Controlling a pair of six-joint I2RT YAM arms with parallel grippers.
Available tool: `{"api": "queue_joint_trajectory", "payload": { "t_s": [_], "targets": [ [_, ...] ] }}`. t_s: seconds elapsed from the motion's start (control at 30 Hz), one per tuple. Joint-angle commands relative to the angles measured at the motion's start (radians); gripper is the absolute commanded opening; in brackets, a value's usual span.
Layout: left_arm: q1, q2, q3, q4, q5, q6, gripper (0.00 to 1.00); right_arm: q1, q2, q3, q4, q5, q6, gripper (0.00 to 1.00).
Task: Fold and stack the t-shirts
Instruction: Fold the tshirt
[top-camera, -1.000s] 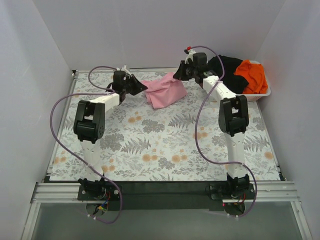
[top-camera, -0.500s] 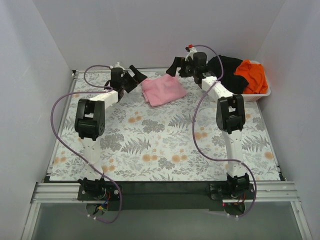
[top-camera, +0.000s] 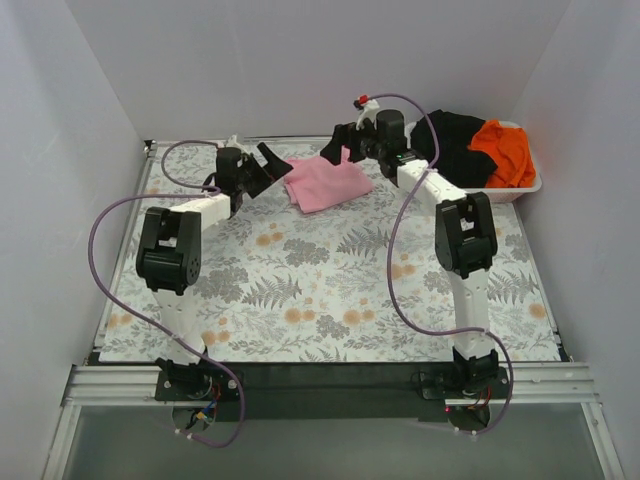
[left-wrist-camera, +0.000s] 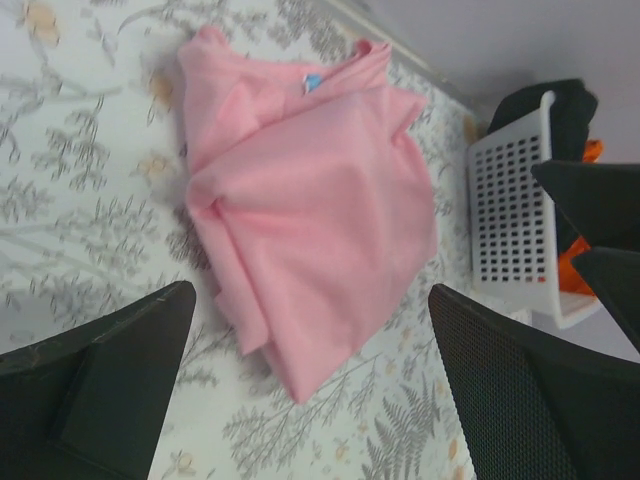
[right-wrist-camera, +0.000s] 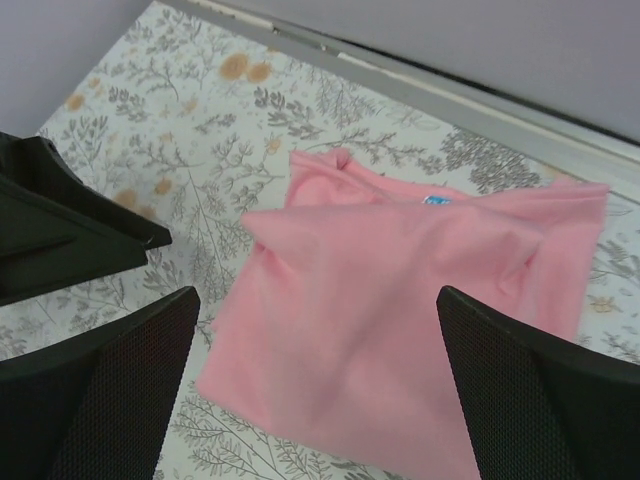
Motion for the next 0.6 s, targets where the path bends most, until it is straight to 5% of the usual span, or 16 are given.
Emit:
{"api": "queue_joint_trajectory", "payload": {
  "t_s": [0.0,0.3,0.57],
  "targets": [
    [0.003,-0.108,-0.079,0.037,0.036,0.031,0.97,0.044,0.043,0.001,0.008,0.044,-0.062,0.94],
    [0.002,-0.255,-0.295,0.080,0.088,0.045,0.97,0.094,0.160,0.108,-0.057,0.213,-0.068,0.93],
    [0.002,-0.340,-0.395,0.086,0.129,0.045,0.97,0.113,0.258,0.250,-0.311,0.276,-0.103,0.94]
  ]
}}
